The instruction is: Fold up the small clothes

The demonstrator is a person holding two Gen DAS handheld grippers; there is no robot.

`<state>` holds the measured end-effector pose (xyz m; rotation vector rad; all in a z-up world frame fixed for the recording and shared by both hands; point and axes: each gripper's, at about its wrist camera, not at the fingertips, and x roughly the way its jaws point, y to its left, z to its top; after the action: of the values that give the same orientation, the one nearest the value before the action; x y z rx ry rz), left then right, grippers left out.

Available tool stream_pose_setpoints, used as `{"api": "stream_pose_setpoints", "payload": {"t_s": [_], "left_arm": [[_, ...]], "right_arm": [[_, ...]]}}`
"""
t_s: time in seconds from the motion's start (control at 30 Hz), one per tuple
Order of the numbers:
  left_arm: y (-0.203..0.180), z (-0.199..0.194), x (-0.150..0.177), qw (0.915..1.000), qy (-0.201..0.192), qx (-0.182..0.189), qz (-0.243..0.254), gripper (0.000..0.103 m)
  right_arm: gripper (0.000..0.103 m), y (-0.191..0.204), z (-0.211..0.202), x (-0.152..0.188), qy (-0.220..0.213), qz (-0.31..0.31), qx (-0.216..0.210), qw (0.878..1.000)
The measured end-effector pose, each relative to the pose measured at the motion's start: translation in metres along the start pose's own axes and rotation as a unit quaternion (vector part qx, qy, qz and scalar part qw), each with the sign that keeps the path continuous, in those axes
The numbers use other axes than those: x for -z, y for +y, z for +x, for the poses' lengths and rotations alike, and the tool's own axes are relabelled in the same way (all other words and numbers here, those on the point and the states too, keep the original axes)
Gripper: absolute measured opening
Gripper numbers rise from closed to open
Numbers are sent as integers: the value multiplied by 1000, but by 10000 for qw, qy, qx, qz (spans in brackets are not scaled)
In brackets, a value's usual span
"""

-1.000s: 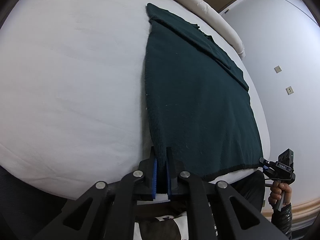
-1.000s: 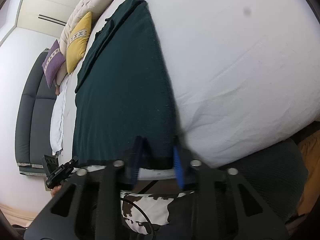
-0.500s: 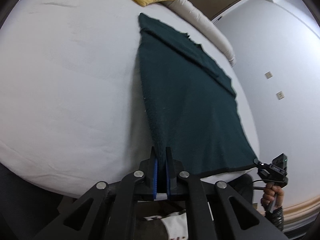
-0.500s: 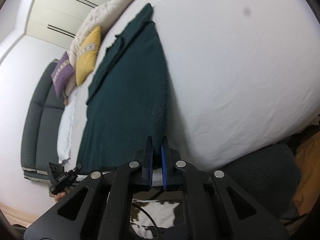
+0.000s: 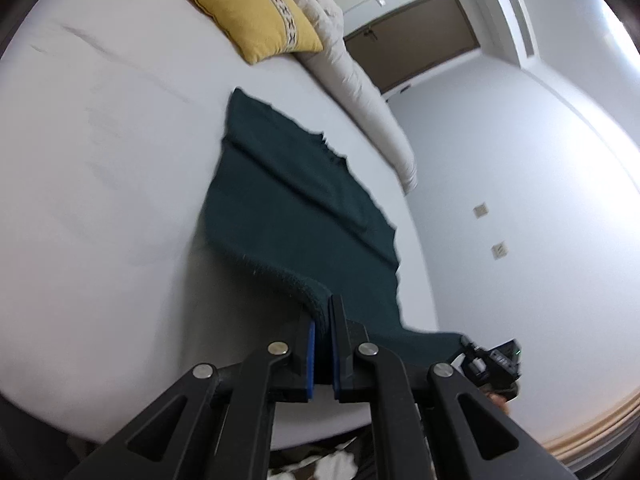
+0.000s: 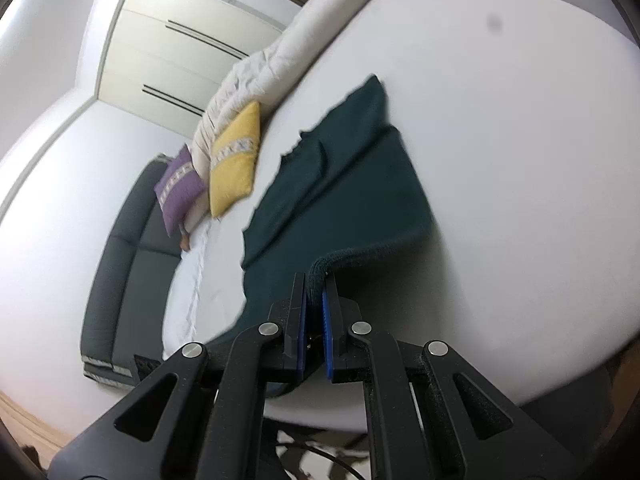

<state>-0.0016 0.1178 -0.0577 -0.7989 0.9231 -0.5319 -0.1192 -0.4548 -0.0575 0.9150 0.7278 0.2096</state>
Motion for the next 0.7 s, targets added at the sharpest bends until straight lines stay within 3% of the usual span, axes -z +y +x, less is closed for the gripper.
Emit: {"api": "stream_pose_setpoints", "payload": {"t_s": [0.27,0.7], "left_arm": [[-5,25,-70,9992,-357,85,-186,6],[19,100,-165,9978,-481,-97,-454,6]], "right_arm": [[5,24,41,-73,-335,90,-85,9994],[5,35,137,-179,-558,77,303,9980]]}}
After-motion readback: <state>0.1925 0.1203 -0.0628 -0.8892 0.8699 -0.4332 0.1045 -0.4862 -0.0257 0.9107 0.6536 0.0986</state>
